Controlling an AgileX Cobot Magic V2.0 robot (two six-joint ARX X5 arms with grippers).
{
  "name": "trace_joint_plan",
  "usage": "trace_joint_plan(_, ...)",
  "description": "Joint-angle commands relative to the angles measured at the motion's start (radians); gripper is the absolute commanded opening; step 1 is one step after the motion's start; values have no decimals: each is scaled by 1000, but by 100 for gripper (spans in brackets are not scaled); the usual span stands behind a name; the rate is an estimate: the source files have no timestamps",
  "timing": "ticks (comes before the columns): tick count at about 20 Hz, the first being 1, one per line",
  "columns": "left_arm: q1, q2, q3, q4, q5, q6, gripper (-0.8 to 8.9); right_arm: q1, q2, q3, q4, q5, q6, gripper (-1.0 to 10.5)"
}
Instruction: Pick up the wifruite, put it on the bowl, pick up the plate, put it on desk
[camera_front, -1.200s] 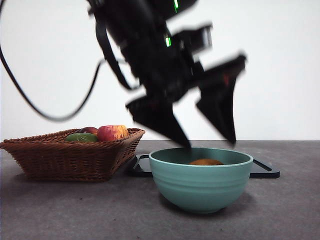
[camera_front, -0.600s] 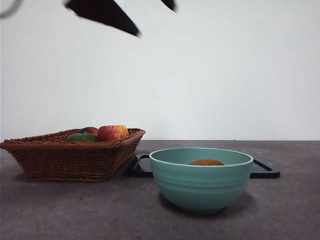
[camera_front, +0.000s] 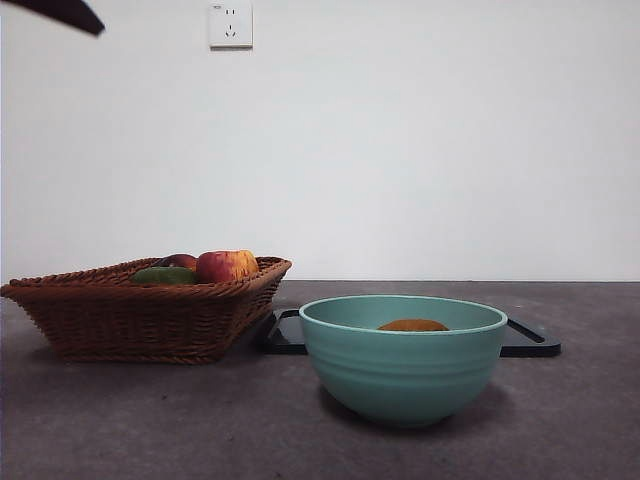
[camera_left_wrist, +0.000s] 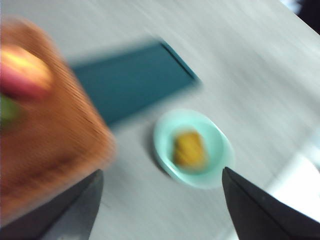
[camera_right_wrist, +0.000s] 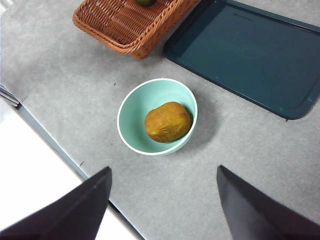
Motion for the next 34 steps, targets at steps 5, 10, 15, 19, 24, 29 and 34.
trace_joint_plan(5,-7,0,-63,-34,239,61,371,5,8,19,6,1,11,337)
trace_joint_plan(10,-7,0,-63,-33,239,61,371,5,20,18,8,1,122,336)
trace_joint_plan(15,-7,0,-63,-10,238,61,371,26,92,-44,90,8,269,329)
trace_joint_plan(19,-7,0,-63,-11,238,61,371,105,154,-131,232,86,373,265)
trace_joint_plan(24,-7,0,-63,-14,238,61,371,247,272,-194,373,248,429,265)
trace_joint_plan(29,-7,0,-63,-26,238,61,371,363,432,-195,533,361,460,265)
trace_joint_plan(34,-7,0,-63,-46,238,61,371,420,560,-195,597,477,480,264)
